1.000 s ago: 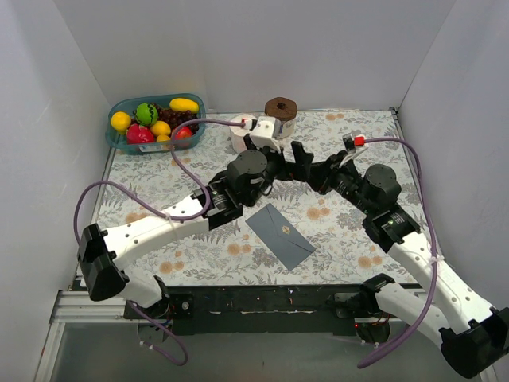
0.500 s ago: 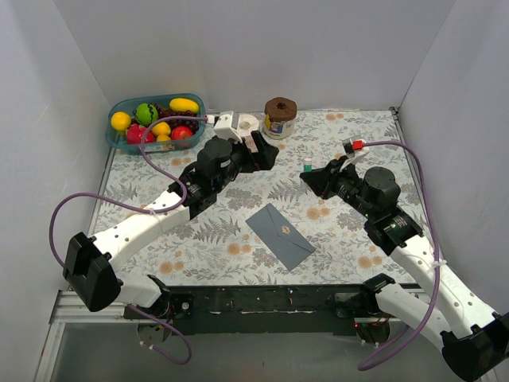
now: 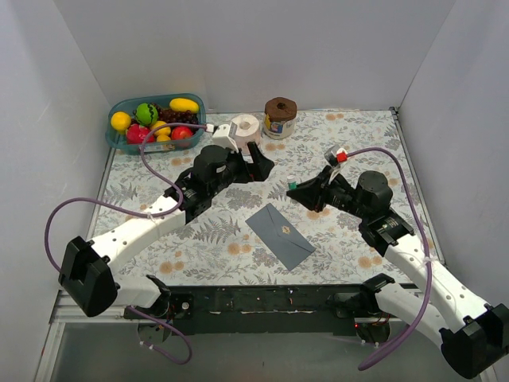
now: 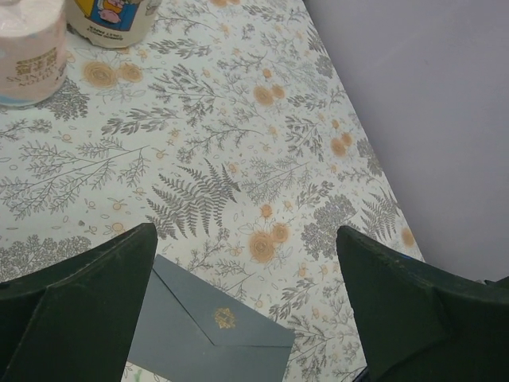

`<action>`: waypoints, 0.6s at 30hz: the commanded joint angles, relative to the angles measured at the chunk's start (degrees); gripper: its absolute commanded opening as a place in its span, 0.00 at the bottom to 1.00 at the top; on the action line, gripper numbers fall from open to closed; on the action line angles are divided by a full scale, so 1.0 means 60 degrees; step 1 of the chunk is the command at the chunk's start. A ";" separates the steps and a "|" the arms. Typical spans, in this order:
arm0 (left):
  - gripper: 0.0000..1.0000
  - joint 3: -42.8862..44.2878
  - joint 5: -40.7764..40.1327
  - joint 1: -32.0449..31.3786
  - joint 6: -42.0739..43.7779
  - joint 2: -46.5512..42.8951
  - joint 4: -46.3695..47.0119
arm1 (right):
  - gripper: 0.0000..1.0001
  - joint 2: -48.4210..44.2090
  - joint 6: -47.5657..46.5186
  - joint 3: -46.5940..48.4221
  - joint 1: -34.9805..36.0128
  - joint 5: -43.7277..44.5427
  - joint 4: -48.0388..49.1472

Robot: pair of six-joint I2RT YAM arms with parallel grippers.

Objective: Place the letter into the envelope and seal it

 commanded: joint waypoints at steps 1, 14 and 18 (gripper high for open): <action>0.93 0.0515 0.1016 0.0020 0.0458 0.0356 -0.0153 | 0.01 -0.0062 0.0039 0.0218 0.0028 -0.1318 0.1436; 0.91 0.1145 0.1472 -0.0536 0.1586 0.0986 -0.0606 | 0.01 0.0700 0.0434 0.0571 0.0028 -0.2359 0.1582; 0.92 0.1350 0.1516 -0.0814 0.1952 0.1162 -0.0665 | 0.01 0.0759 0.0420 0.0600 0.0028 -0.2419 0.1509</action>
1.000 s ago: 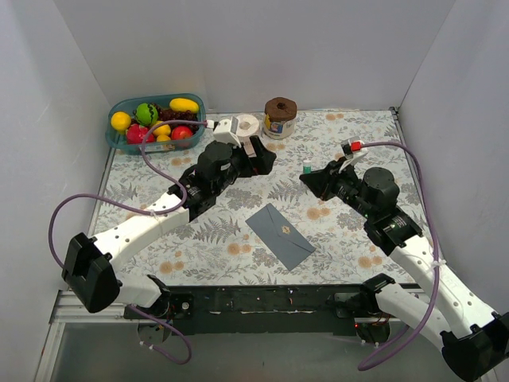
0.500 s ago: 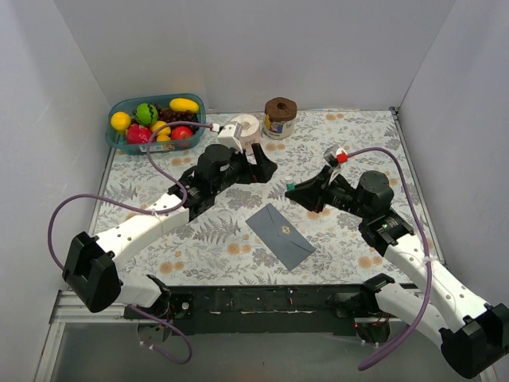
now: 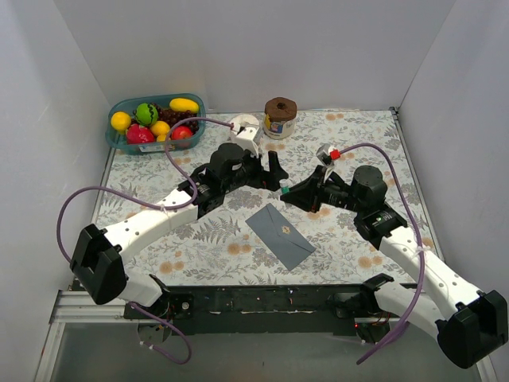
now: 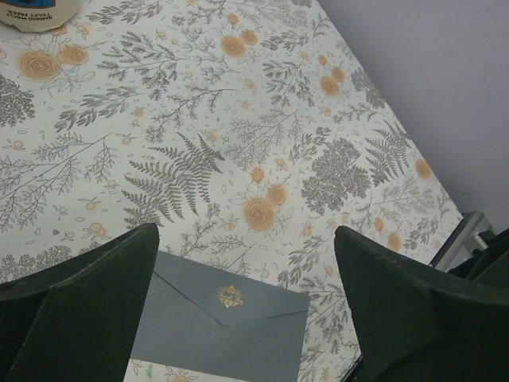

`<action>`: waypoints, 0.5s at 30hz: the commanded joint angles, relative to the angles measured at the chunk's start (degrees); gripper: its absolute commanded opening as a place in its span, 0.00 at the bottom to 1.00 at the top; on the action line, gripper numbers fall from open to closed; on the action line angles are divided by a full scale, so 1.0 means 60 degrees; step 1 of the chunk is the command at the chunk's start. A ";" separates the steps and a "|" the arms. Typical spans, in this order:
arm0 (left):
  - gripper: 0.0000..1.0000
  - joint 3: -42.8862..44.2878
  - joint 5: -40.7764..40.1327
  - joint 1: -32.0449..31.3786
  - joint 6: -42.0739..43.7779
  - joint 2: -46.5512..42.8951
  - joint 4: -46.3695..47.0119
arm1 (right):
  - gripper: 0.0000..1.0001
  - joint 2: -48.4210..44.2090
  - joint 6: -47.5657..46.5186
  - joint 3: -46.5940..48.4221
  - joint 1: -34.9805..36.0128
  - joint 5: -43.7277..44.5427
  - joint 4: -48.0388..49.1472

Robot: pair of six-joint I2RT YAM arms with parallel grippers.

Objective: Place the letter into the envelope and seal it

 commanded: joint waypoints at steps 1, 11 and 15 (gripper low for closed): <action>0.92 0.0512 0.0190 -0.0344 0.0656 0.0138 -0.0181 | 0.01 -0.0046 0.0092 0.0495 0.0028 -0.0364 0.0497; 0.92 0.0747 0.0322 -0.0828 0.1168 0.0417 -0.0240 | 0.01 -0.0105 0.0033 0.0480 0.0028 -0.0247 0.0306; 0.93 0.0762 0.0498 -0.1018 0.1477 0.0475 -0.0254 | 0.01 -0.0119 0.0004 0.0495 0.0028 -0.0203 0.0321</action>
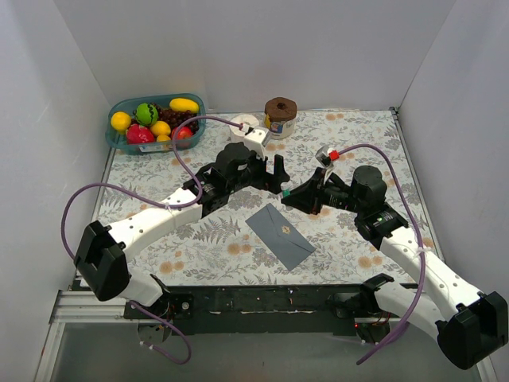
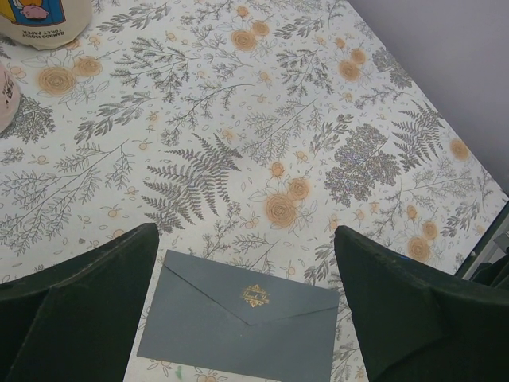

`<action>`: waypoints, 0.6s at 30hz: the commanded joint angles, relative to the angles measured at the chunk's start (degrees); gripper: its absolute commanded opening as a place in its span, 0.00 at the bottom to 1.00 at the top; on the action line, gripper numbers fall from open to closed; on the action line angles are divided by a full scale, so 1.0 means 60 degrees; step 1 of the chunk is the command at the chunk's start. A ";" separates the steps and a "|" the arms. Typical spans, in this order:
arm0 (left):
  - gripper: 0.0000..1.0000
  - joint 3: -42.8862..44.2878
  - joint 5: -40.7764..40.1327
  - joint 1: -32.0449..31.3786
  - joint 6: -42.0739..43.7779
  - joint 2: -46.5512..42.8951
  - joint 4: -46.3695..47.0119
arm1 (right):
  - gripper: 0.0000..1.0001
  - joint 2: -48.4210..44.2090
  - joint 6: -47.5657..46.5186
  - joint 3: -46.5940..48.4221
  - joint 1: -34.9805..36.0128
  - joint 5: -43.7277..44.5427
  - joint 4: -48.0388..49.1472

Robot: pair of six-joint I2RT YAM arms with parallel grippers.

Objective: Place the letter into the envelope and seal it

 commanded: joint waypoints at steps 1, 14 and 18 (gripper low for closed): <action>0.93 0.0383 0.0814 -0.0695 0.0409 0.0130 0.0048 | 0.01 -0.0054 -0.0065 0.0491 0.0097 -0.0039 0.0692; 0.93 0.0572 0.1079 -0.1105 0.0674 0.0436 -0.0025 | 0.01 0.0034 0.0037 0.0462 0.0097 -0.0097 0.0809; 0.93 0.0675 0.1123 -0.1295 0.0703 0.0569 -0.0025 | 0.01 0.0063 0.0081 0.0462 0.0097 -0.0170 0.0868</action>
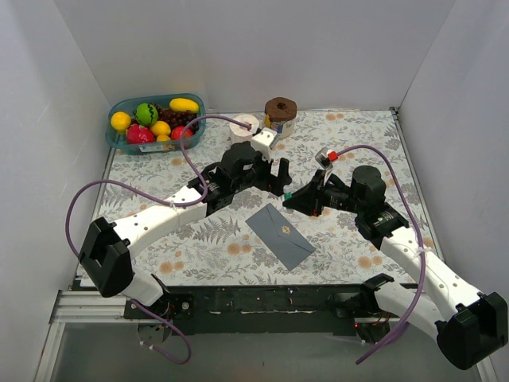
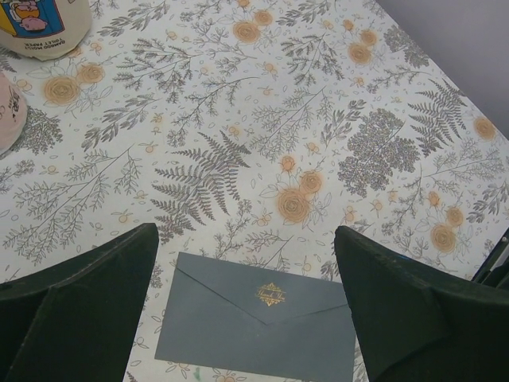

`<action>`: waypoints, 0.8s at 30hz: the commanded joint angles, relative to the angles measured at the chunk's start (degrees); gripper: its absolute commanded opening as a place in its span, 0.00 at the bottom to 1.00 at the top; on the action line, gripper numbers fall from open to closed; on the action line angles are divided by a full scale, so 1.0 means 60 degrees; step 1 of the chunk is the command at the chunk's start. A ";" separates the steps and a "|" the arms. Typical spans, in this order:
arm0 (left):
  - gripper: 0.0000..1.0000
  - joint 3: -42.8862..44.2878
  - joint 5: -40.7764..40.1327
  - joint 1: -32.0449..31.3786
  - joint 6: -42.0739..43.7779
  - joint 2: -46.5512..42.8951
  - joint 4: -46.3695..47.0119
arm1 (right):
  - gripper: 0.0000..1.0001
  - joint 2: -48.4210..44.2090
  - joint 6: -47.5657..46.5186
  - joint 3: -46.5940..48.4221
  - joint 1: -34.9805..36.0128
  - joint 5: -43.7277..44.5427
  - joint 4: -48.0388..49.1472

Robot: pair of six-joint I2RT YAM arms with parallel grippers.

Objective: Place the letter into the envelope and seal it

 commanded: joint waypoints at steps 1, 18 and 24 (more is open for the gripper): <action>0.93 0.0424 0.1203 -0.1084 -0.0135 0.0277 0.0161 | 0.01 0.0053 0.0077 0.0462 0.0170 -0.0043 0.1396; 0.93 0.0820 0.1438 -0.1362 0.0333 0.0585 -0.0176 | 0.01 0.0301 0.0209 0.0491 0.0170 -0.0233 0.1630; 0.93 0.0952 0.1467 -0.1451 0.0451 0.0702 -0.0294 | 0.01 0.0345 0.0209 0.0491 0.0170 -0.0248 0.1674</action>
